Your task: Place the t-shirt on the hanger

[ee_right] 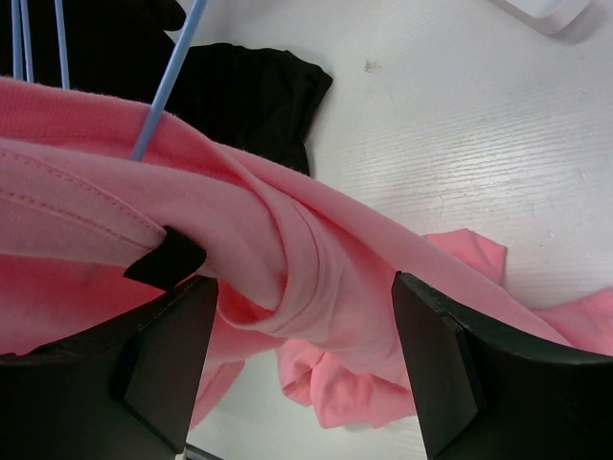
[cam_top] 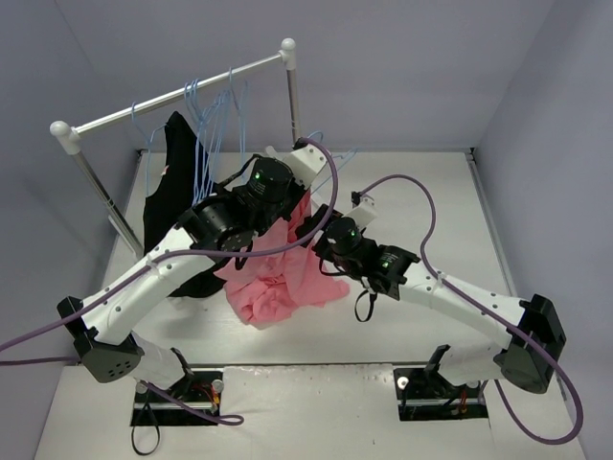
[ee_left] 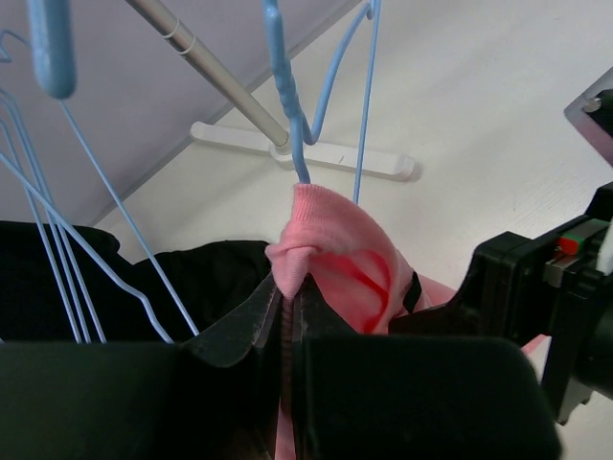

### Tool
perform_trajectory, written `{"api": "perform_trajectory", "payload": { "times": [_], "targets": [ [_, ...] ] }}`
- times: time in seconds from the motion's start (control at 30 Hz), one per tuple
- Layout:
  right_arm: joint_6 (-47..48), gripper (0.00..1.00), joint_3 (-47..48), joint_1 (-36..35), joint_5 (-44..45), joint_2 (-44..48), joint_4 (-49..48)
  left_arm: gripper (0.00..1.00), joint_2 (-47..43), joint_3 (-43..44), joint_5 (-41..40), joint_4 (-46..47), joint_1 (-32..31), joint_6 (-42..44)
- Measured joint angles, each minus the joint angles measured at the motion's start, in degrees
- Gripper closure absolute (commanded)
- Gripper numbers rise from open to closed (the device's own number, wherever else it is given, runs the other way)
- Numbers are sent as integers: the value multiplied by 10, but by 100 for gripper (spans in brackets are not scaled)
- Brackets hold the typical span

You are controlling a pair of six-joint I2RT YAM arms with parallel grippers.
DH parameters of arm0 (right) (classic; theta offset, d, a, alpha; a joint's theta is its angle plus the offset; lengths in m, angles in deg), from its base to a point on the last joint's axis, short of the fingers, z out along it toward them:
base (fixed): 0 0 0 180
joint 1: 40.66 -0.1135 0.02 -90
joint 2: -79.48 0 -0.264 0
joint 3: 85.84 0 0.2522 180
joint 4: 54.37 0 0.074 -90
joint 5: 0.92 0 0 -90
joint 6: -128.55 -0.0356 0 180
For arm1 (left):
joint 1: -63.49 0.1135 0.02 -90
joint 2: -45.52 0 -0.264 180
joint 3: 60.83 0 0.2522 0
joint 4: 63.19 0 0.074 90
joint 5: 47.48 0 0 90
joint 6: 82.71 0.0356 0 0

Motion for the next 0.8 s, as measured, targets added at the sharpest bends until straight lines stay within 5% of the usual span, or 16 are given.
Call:
{"api": "perform_trajectory", "payload": {
  "times": [0.6,0.8],
  "targets": [
    [-39,31,-23,-13,20,-57,-19,100,-30,-23,-18,13,-3,1],
    [-41,58,-68,-14,33,-52,-19,100,-43,-43,-23,17,-3,9]
  ]
}}
